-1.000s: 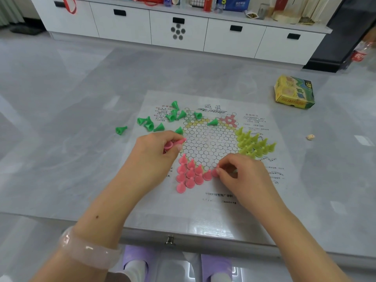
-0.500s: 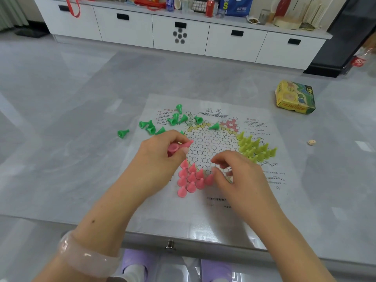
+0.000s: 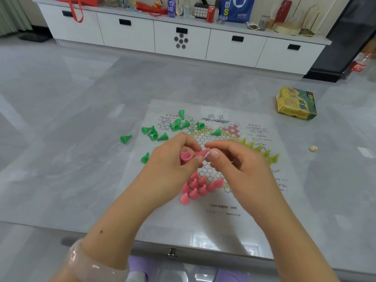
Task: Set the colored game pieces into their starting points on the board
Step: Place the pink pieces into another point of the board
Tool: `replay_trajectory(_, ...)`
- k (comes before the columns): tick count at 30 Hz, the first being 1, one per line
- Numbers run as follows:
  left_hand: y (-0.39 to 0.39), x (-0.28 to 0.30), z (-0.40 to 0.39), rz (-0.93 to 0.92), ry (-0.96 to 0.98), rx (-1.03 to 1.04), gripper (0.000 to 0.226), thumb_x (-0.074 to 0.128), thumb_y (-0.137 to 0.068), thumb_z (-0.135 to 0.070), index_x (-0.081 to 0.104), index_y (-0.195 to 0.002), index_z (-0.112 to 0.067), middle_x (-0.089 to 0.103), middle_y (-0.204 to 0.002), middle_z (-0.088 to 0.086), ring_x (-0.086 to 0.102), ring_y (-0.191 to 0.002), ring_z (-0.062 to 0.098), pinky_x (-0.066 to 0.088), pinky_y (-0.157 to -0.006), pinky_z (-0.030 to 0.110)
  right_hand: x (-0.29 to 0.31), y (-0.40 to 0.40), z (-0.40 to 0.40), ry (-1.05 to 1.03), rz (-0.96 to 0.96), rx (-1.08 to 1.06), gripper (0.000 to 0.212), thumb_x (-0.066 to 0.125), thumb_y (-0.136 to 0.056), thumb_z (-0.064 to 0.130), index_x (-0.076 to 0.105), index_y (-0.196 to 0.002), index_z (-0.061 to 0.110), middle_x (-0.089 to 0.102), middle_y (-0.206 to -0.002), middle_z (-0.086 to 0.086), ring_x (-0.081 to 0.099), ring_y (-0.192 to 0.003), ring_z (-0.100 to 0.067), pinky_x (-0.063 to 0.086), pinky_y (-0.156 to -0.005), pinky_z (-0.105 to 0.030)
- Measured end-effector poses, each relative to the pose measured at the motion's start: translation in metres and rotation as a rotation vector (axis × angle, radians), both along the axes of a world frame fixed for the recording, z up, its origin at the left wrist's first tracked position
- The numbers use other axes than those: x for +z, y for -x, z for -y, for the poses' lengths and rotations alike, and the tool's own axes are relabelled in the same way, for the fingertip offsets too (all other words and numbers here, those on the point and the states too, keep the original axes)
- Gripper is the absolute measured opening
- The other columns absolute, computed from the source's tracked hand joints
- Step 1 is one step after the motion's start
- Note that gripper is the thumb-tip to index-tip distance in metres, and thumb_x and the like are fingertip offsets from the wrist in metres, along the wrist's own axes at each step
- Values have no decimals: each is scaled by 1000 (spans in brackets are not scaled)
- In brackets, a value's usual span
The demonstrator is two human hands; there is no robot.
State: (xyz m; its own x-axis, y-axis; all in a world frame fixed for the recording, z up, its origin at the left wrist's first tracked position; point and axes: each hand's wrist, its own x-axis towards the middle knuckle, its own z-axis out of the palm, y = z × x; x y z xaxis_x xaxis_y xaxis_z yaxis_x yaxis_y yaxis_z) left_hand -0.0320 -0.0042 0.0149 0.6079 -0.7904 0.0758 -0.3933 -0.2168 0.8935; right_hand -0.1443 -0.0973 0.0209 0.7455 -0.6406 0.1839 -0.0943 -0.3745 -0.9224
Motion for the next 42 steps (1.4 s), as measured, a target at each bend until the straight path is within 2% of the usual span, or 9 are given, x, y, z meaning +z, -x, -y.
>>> replay_trajectory(3, 3, 3, -1, -25, -6, -4, 5, 61, -84, -28, 56, -85, -26, 61, -76, -6, 55, -73, 0, 40, -57, 3, -1, 0, -4, -15, 34, 17, 23, 60, -86, 12, 65, -80, 34, 68, -71, 20, 61, -66, 5, 45, -59, -8)
replay_trajectory(8, 9, 8, 0, -77, 0, -41, 3, 58, -86, -22, 56, -88, -23, 66, -83, 6, 60, -67, 12, 45, -52, 11, -3, 1, 0, -108, 37, -14, 16, 59, -85, 9, 69, -79, 19, 68, -67, 14, 58, -60, 4, 46, -57, -10)
replay_trajectory(11, 8, 5, 2, -91, -15, -12, 7, 57, -86, -23, 55, -91, -27, 64, -82, 6, 60, -65, 15, 45, -52, 13, -4, 0, 9, -129, 13, -81, 17, 60, -85, 12, 69, -74, 22, 71, -70, 12, 57, -60, 5, 47, -51, -11)
replay_trajectory(15, 1, -3, 4, -138, -5, 167, 12, 60, -85, -18, 55, -79, -27, 50, -75, -12, 48, -67, 4, 41, -63, 20, -15, -2, 25, -46, -225, -184, 17, 62, -84, 17, 70, -68, 20, 70, -74, 8, 56, -58, 5, 43, -53, -11)
replay_trajectory(20, -4, -3, 5, -292, -4, 200, 18, 51, -86, -8, 56, -77, -22, 56, -78, -8, 46, -62, 5, 34, -59, 20, -26, -4, 25, -159, -407, -121, 13, 60, -81, 7, 69, -72, 11, 72, -73, -3, 67, -57, -13, 49, -55, -24)
replay_trajectory(25, -4, -1, 10, -421, 10, 244, 26, 39, -84, -2, 57, -77, -20, 62, -78, -4, 43, -57, 11, 35, -59, 25, -29, -4, 27, -138, -438, -108, 12, 61, -81, 9, 70, -74, 12, 70, -66, 4, 63, -54, -7, 44, -45, -12)
replay_trajectory(32, -6, -4, 9, -417, -6, 228, 26, 38, -86, -4, 57, -79, -21, 62, -80, -4, 42, -59, 12, 36, -59, 27, -30, -5, 26, -70, -447, -81, 14, 62, -79, 8, 69, -67, 14, 67, -53, 6, 55, -47, 3, 35, -42, -5)
replay_trajectory(38, -6, -5, 9, -386, -23, 230, 26, 37, -88, -9, 57, -81, -24, 64, -83, -5, 45, -61, 11, 38, -66, 30, -33, -5, 27, -36, -449, -102, 10, 64, -79, 12, 70, -72, 16, 71, -71, 0, 59, -59, -8, 36, -49, -16)
replay_trajectory(42, -8, -5, 10, -388, -23, 233, 26, 36, -89, -8, 56, -81, -23, 64, -82, -5, 43, -61, 12, 39, -64, 31, -33, -4, 27, -30, -457, -92, 10, 64, -79, 13, 70, -72, 16, 70, -65, 3, 59, -57, -6, 35, -46, -11)
